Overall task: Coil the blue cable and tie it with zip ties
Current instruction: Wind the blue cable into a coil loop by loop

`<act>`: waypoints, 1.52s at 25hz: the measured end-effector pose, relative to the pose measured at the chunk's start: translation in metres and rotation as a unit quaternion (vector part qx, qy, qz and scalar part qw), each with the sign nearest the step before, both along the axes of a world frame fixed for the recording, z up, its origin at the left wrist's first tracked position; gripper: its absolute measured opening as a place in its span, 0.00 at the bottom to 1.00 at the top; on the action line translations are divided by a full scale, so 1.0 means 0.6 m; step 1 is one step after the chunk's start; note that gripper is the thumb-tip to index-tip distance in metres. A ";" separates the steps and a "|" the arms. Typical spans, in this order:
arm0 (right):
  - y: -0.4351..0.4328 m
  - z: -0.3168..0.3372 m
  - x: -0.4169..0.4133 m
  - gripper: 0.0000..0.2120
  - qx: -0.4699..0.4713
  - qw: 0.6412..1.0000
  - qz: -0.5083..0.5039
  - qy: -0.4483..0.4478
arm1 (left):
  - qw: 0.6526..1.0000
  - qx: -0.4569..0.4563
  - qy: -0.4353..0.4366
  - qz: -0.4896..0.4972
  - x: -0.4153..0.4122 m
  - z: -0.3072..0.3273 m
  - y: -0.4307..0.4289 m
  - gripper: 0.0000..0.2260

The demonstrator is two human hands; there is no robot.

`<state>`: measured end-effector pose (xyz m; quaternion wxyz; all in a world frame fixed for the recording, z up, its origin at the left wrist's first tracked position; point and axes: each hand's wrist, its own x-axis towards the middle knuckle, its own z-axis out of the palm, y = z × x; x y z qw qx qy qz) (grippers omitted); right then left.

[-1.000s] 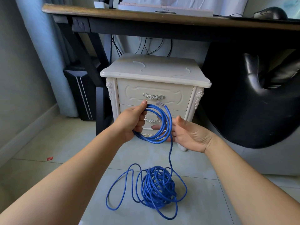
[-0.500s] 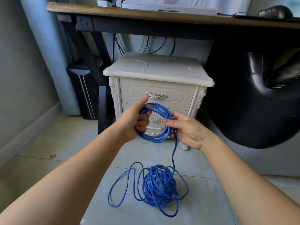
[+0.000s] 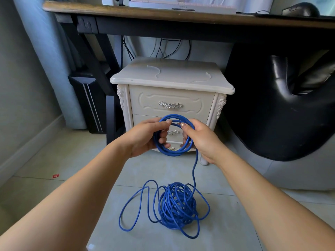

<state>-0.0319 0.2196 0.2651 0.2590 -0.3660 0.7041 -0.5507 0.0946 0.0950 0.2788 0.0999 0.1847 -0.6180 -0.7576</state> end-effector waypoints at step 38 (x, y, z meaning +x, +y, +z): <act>-0.012 -0.027 -0.003 0.17 0.031 0.998 0.012 -0.062 | 0.994 -0.050 0.029 0.093 -0.009 -0.006 -0.003 0.19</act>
